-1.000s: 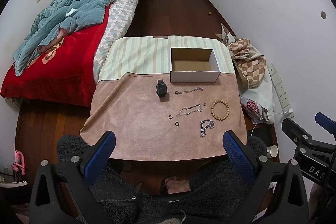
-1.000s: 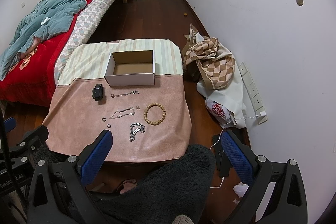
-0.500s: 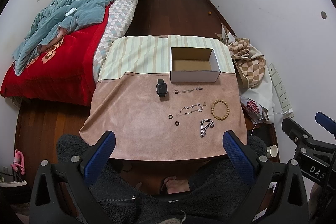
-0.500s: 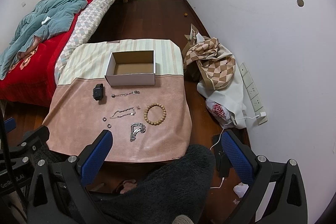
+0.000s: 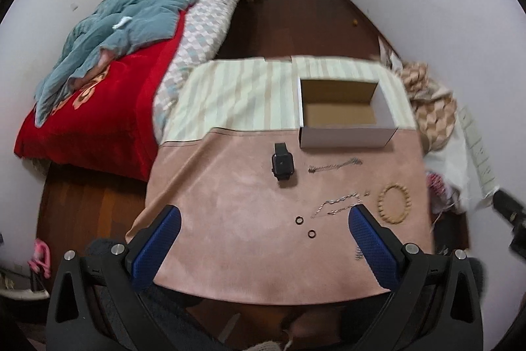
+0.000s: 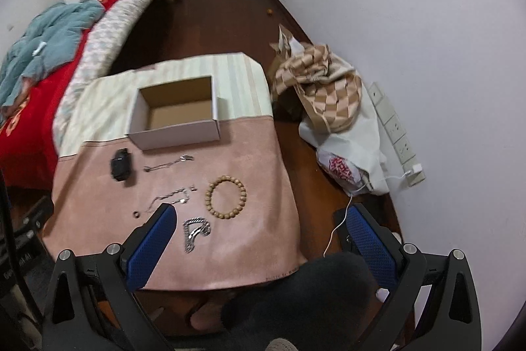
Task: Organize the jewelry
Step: 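Reach the right gripper to the wooden bead bracelet and grasp it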
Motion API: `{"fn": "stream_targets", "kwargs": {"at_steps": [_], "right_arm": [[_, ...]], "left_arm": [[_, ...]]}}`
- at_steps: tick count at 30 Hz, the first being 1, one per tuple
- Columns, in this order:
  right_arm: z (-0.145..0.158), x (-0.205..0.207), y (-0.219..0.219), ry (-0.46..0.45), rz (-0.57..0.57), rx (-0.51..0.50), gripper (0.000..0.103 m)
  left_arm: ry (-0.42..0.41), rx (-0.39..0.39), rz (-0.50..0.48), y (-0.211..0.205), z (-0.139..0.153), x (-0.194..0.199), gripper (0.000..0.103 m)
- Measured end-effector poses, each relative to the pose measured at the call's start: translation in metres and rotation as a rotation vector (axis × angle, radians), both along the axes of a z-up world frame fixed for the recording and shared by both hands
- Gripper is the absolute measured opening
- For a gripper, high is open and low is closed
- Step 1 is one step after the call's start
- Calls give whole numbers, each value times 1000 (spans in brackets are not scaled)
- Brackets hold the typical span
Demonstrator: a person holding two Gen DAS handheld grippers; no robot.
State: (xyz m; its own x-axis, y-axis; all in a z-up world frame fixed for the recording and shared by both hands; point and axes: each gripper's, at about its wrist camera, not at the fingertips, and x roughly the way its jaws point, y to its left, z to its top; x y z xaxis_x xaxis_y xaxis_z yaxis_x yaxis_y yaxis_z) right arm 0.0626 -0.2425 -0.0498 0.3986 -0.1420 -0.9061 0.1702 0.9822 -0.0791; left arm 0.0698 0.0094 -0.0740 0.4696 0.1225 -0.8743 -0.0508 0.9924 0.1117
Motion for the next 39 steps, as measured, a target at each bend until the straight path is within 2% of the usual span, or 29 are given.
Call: {"fn": "stream_targets", "kwargs": {"at_steps": [2, 6, 10, 14, 16, 20, 22, 25, 30, 33, 36, 39], "right_arm": [[-22, 8, -4, 31, -21, 29, 103], [-77, 25, -10, 101, -61, 58, 93], [-131, 38, -12, 163, -85, 75, 80], [-174, 52, -11, 222, -86, 83, 76], [-194, 59, -9, 275, -74, 83, 70], [-202, 68, -9, 335, -51, 68, 68], [-198, 69, -9, 345, -41, 68, 68], [-196, 70, -8, 345, -26, 89, 68], [-208, 72, -9, 299, 10, 56, 68], [-213, 73, -9, 294, -2, 43, 68], [-218, 74, -7, 288, 6, 68, 56], [-218, 73, -7, 266, -2, 78, 49]], "left_arm": [[43, 2, -24, -3, -26, 11, 103], [105, 16, -21, -2, -66, 21, 103], [155, 49, -13, 1, -100, 30, 103], [212, 53, -4, 8, -130, 42, 103], [263, 40, -14, 8, -145, 51, 103], [322, 33, -63, -1, -160, 64, 103], [317, 23, -72, -6, -158, 69, 103], [282, 17, -75, -11, -152, 70, 103], [231, 8, -64, -19, -158, 72, 103], [196, 22, -33, -19, -150, 65, 103], [177, 43, -32, -20, -147, 56, 103], [184, 47, -14, -13, -150, 55, 103]]}}
